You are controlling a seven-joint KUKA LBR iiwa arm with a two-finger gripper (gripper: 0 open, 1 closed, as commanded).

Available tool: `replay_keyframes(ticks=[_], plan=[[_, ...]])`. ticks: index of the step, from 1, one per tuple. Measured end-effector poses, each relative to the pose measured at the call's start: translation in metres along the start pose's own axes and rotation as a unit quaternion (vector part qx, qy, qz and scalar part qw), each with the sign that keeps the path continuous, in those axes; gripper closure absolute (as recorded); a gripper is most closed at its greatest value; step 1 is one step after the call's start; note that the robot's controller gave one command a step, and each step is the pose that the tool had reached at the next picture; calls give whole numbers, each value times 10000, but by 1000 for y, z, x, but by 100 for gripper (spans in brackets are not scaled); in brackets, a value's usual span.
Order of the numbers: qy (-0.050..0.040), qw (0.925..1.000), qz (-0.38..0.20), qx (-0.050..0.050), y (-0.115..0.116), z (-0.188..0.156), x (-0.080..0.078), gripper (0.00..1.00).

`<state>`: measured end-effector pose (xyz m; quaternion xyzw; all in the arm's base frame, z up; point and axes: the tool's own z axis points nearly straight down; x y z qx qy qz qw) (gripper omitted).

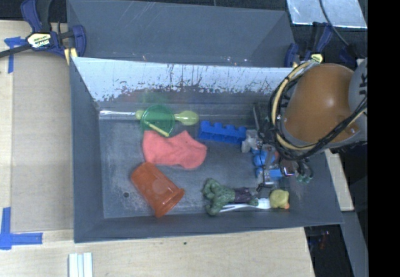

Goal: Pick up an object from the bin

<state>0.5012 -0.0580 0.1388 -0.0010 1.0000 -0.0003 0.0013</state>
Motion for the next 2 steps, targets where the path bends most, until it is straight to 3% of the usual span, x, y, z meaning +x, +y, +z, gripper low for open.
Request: replay_keyframes(ticks=[1, 2], plan=[[0, 10000, 0, 0, 0, 0, 0, 0], [-36, 9998, -196, 5, 42, 36, -65, 0]])
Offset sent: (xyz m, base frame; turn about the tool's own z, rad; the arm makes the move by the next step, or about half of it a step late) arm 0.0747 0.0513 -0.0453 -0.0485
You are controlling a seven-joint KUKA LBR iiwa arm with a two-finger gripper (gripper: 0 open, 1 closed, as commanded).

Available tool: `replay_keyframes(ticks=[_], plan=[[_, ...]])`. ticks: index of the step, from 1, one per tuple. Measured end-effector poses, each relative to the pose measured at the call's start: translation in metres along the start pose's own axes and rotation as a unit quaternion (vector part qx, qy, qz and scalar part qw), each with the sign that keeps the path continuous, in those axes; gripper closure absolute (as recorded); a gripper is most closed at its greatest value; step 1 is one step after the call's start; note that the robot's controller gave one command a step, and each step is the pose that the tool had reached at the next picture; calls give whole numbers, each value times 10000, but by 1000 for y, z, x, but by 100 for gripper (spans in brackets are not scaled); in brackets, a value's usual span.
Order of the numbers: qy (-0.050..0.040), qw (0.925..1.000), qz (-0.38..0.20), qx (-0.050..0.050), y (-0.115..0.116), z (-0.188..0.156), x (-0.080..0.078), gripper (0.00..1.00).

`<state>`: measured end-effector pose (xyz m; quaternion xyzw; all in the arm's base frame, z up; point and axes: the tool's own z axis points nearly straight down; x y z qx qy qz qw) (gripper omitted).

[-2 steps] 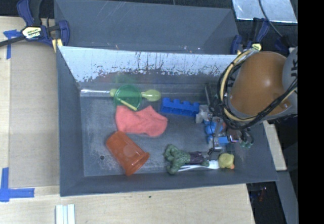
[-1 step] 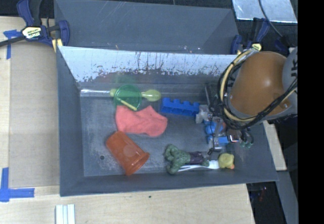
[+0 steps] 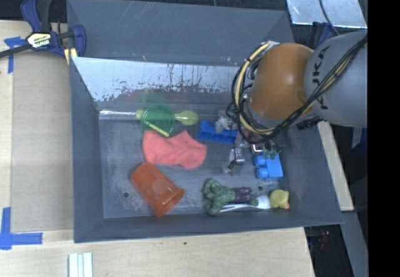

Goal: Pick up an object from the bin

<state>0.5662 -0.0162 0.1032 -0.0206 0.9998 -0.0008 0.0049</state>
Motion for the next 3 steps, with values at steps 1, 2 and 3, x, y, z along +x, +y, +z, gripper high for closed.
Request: replay_keyframes(ticks=[1, 2, 3], plan=[[-30, 9987, -512, 12, 19, 28, -19, 0], [-60, 9993, -376, 7, 71, 29, -9, 0], [-92, 9957, 921, 12, 41, 32, -24, 100]])
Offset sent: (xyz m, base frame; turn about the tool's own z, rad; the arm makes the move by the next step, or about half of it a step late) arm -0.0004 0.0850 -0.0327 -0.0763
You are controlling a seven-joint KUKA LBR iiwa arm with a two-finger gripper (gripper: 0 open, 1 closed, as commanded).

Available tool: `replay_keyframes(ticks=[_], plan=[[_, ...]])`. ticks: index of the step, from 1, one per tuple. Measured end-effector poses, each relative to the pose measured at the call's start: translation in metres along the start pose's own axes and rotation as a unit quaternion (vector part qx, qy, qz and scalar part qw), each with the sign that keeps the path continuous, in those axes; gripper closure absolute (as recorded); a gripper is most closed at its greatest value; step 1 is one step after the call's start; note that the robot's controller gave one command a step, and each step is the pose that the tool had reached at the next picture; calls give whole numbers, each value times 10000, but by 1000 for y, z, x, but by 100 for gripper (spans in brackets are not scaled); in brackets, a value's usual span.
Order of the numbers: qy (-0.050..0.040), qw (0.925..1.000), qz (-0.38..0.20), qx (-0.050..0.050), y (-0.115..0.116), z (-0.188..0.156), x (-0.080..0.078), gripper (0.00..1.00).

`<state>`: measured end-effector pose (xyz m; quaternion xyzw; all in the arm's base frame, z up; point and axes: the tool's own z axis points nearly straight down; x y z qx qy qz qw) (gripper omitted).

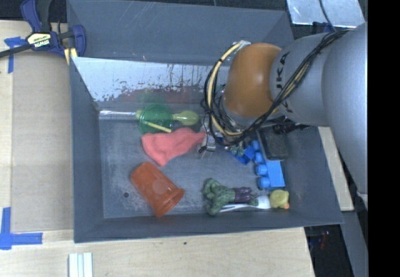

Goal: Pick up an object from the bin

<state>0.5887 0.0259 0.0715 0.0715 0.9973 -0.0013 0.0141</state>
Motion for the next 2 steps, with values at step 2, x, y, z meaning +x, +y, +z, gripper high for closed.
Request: replay_keyframes(ticks=[2], plan=[[43, 10000, -63, 7, -1, -49, -6, 100]])
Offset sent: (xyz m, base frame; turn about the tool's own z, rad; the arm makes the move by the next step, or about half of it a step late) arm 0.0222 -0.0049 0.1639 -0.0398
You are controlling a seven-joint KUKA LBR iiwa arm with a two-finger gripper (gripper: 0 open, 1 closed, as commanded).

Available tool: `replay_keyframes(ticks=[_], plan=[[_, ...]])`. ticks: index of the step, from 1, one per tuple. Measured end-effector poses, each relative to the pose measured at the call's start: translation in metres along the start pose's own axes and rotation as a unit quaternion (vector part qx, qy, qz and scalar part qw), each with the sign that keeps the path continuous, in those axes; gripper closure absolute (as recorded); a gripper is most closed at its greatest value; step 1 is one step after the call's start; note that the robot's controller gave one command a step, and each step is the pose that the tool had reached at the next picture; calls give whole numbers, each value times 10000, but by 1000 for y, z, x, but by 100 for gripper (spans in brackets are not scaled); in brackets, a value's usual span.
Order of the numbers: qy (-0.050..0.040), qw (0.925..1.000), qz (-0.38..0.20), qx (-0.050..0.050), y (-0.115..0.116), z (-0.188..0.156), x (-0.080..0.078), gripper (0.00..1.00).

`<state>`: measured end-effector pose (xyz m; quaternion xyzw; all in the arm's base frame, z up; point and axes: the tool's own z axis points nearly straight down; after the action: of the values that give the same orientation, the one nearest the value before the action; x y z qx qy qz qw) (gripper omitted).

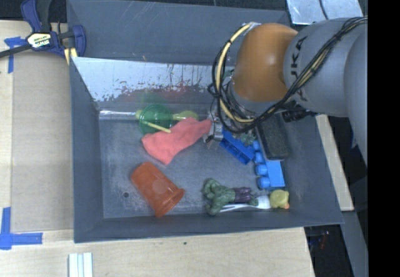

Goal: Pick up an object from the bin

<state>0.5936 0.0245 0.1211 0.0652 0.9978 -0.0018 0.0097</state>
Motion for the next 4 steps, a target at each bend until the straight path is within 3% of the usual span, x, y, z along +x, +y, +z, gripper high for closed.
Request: replay_keyframes(ticks=[1, 2, 3, 4], plan=[[-17, 9999, -141, 2, -22, -81, 6, 100], [-7, 9986, -531, 4, -11, -146, -8, 100], [-63, 9987, -503, -2, 21, -141, 0, 100], [-39, 9984, -559, 1, 33, -113, 6, 100]])
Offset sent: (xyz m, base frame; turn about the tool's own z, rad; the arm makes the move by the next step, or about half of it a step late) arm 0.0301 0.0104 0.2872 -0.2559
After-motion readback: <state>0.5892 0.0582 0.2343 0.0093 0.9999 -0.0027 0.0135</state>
